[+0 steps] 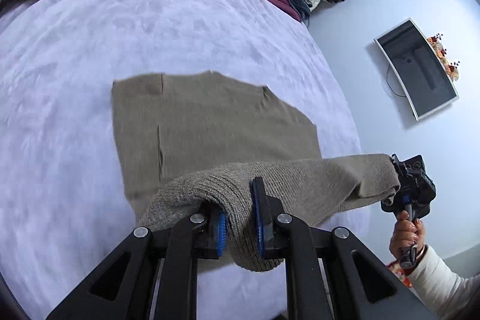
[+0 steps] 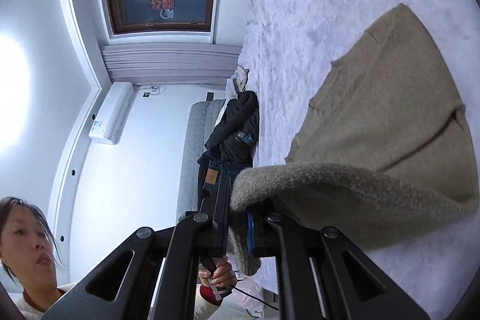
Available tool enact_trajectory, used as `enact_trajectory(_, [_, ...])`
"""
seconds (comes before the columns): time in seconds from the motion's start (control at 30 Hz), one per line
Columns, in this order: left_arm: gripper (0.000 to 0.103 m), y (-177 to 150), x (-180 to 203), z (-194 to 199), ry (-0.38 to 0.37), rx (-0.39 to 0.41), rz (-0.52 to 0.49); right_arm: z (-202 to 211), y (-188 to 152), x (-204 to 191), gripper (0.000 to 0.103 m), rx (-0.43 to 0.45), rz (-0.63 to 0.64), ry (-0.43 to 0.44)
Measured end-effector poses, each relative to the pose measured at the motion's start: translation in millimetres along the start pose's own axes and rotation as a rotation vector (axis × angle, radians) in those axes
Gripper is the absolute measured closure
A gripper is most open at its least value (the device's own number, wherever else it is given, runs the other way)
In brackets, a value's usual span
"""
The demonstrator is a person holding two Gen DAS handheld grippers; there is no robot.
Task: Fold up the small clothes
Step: 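Lift the hem with both grippers and fold it toward the collar, then open both grippers and lift them off the folded hem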
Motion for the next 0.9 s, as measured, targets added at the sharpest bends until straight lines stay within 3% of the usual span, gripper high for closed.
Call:
enact_trajectory(0.2, [0.087,58,-31,-66,0.113,0.02,0.026,-30,74,66,0.093,-0.016,-0.067,-0.062])
enact_trajectory(0.4, [0.087,62,-82,-136,0.245,-0.056,0.089,-54,115,165,0.093,-0.024,-0.171,-0.229])
enact_trajectory(0.5, [0.087,62,-87,-141,0.237,-0.067,0.108,-52,125,191,0.094,-0.02,-0.198,-0.265])
enact_trajectory(0.6, [0.086,63,-82,-134,0.243,-0.088,0.087,-49,128,189,0.093,-0.051,-0.175,-0.285])
enact_trajectory(0.67, [0.081,62,-76,-122,0.235,-0.095,0.066,-49,128,185,0.092,-0.083,-0.155,-0.309])
enact_trajectory(0.73, [0.063,60,-71,-112,0.227,-0.102,0.056,-49,127,178,0.086,-0.109,-0.137,-0.325])
enact_trajectory(0.8, [0.043,60,-68,-96,0.238,-0.089,0.035,-43,121,168,0.067,-0.131,-0.115,-0.334])
enact_trajectory(0.87, [0.042,57,-69,-82,0.254,-0.082,0.011,-36,113,157,0.054,-0.143,-0.079,-0.341])
enact_trajectory(0.9, [0.042,55,-71,-78,0.258,-0.088,0.01,-32,108,150,0.054,-0.147,-0.049,-0.36])
Point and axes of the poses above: each gripper's, at about its wrist camera, not at the fingertips, and z roughly against the way its jaws point, x to its right, y to its top, the point moved 8 cm from there along -z, roughly the way its jaws point, and after that the axes turned 4 degrees about z, right-handed, at the moved point
